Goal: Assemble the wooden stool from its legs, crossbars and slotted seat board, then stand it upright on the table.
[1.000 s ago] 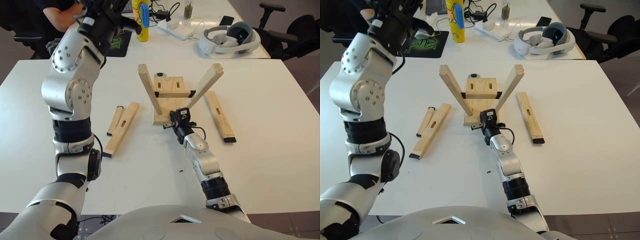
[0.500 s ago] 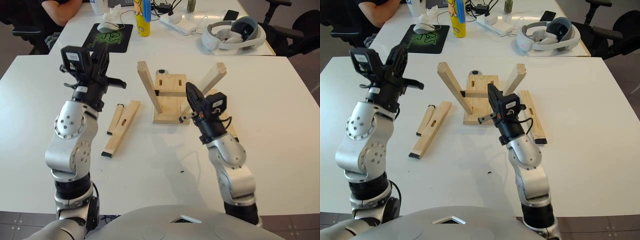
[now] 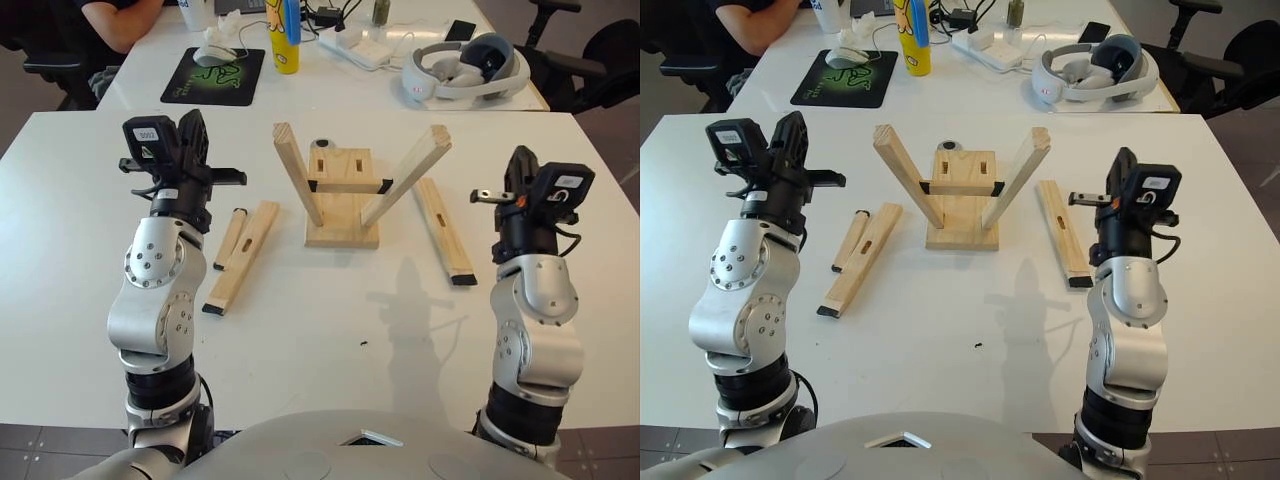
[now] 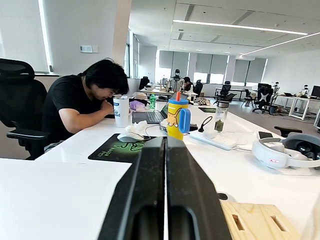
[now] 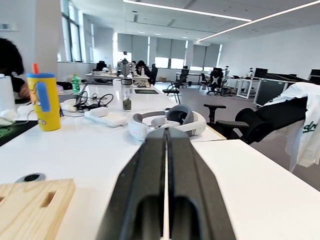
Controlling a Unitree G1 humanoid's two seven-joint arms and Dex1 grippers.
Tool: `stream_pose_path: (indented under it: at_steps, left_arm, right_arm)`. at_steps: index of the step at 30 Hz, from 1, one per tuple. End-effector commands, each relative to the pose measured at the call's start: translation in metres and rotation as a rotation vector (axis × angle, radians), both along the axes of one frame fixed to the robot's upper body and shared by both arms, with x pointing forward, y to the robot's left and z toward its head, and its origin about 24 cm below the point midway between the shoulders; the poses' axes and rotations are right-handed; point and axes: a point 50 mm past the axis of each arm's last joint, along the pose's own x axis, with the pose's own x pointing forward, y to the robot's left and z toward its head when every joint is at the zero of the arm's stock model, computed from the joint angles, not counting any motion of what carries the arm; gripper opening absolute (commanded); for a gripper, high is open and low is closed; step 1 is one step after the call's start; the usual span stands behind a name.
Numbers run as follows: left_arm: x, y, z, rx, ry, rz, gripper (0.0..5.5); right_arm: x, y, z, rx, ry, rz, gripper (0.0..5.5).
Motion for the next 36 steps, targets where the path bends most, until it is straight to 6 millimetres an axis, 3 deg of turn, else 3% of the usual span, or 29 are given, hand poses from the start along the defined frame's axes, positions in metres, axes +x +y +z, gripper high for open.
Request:
stream_pose_path:
  at_steps: [1,2,3,5,7,9,13,18,22,24,26,27,28,31,32,34,36]
  left_arm:
    - [0.007,-0.023,-0.006,-0.002,0.049,-0.15,0.02]
    - [0.008,-0.036,-0.009,0.001,0.073,-0.236,0.02]
    - [0.005,-0.062,-0.011,0.067,0.096,-0.395,0.02]
    - [-0.003,-0.093,-0.016,0.166,0.129,-0.585,0.02]
    - [-0.007,-0.103,-0.02,0.205,0.149,-0.653,0.02]
    - [-0.002,-0.098,-0.026,0.255,0.186,-0.609,0.02]
    - [0.011,-0.05,-0.039,0.229,0.275,-0.321,0.02]
    - [0.012,-0.005,-0.034,0.145,0.234,-0.049,0.02]
    - [0.005,0.032,-0.031,0.086,0.193,0.172,0.02]
    - [0.006,0.025,-0.018,0.1,0.09,0.129,0.02]
    - [0.008,-0.027,-0.006,0.171,0.014,-0.189,0.02]
    - [0.006,-0.04,-0.005,0.19,0.004,-0.273,0.02]
    - [0.003,-0.063,-0.007,0.261,0.007,-0.42,0.02]
    - [-0.004,-0.089,-0.022,0.408,0.066,-0.602,0.02]
    - [-0.004,-0.089,-0.025,0.424,0.078,-0.609,0.02]
    - [-0.001,-0.081,-0.034,0.451,0.136,-0.566,0.02]
    - [0.001,-0.07,-0.043,0.464,0.2,-0.502,0.02]
  right_arm:
    - [0.014,0.019,0.005,0.029,-0.021,0.108,0.0]
    - [0.018,0.029,0.007,0.024,-0.031,0.172,0.0]
    - [0.021,0.065,0.009,-0.043,-0.028,0.415,0.0]
    - [0.012,0.111,-0.003,-0.126,0.04,0.731,0.0]
    - [0.004,0.125,-0.015,-0.143,0.111,0.836,0.0]
    - [0.006,0.115,-0.028,-0.145,0.182,0.746,0.0]
    - [0.015,0.067,-0.039,-0.103,0.271,0.398,0.0]
    - [0.008,0.012,-0.037,-0.01,0.248,0.042,0.0]
    - [-0.001,-0.008,-0.03,0.032,0.203,-0.077,0.0]
    - [0.002,0.006,-0.015,0.034,0.11,0.01,0.0]
    - [0.012,0.058,-0.002,-0.015,0.049,0.345,0.0]
    - [0.013,0.07,0.0,-0.032,0.043,0.43,0.0]
    - [0.011,0.096,0.002,-0.092,0.043,0.594,0.0]
    - [-0.001,0.137,-0.017,-0.178,0.156,0.859,0.0]
    - [-0.003,0.14,-0.022,-0.182,0.186,0.882,0.0]
    - [0.0,0.127,-0.034,-0.161,0.251,0.779,0.0]
    - [0.005,0.101,-0.044,-0.145,0.305,0.61,0.0]
